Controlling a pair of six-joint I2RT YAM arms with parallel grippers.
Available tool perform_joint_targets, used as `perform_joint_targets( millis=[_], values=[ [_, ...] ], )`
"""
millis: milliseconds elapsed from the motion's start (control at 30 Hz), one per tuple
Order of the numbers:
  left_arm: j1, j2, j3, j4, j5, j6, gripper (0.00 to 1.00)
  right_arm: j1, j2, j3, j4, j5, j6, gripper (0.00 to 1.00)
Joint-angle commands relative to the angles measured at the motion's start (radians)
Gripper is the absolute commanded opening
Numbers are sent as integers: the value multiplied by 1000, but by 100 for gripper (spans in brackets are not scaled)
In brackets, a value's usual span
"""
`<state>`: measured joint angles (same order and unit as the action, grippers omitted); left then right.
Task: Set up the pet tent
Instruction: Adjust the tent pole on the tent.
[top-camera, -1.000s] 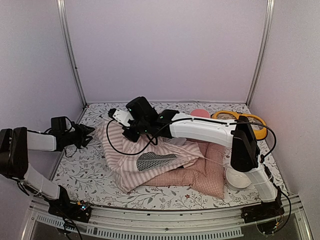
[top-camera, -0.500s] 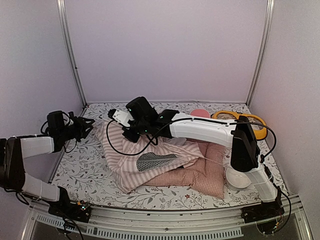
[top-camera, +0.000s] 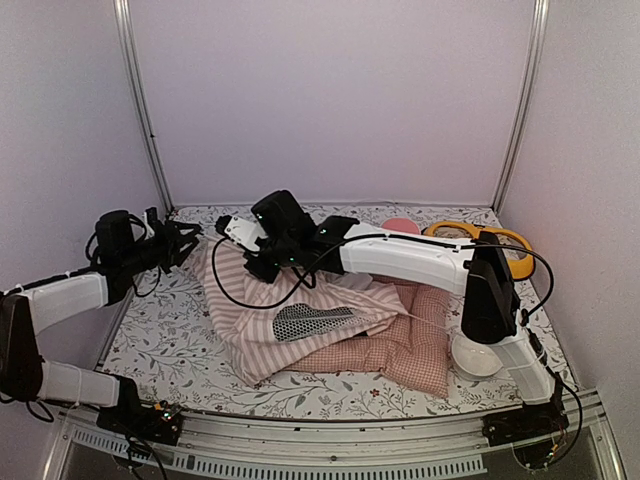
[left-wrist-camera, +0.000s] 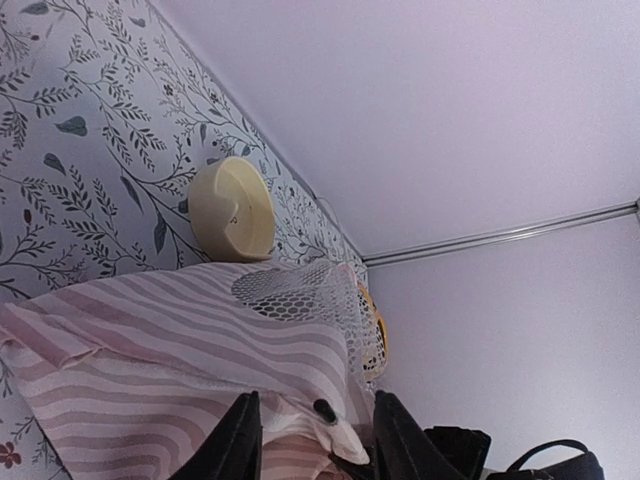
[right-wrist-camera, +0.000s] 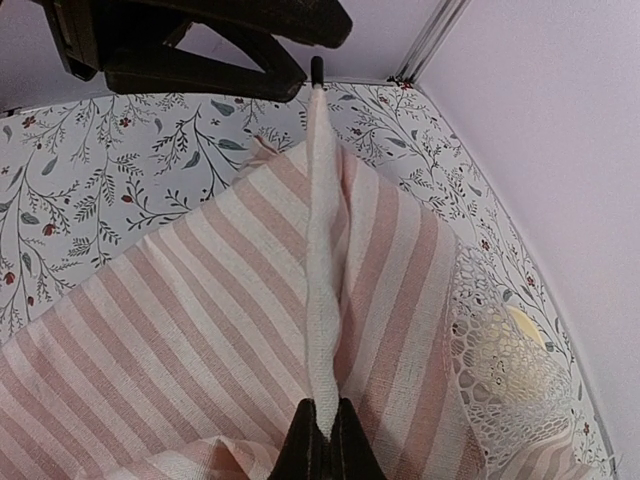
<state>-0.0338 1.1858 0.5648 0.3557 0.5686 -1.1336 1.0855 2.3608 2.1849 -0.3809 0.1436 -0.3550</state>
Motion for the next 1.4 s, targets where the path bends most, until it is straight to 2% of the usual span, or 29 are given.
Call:
perform_joint_targets(
  millis=[0, 200, 400, 833, 1367],
  values=[
    [-22, 41, 47, 36, -2, -9, 38, 5, -53, 31, -1, -2, 7, 0],
    [-42, 83, 72, 44, 8, -21, 28, 7, -49, 32, -1, 11, 5, 0],
    [-46, 83, 68, 30, -5, -32, 0, 7, -45, 30, -5, 11, 5, 0],
    [55, 78, 126, -90, -5, 21, 0, 8, -44, 16, -33, 0, 3, 6],
    [134, 109, 123, -98, 41, 38, 0, 8, -54, -1, -38, -9, 8, 8]
  ],
)
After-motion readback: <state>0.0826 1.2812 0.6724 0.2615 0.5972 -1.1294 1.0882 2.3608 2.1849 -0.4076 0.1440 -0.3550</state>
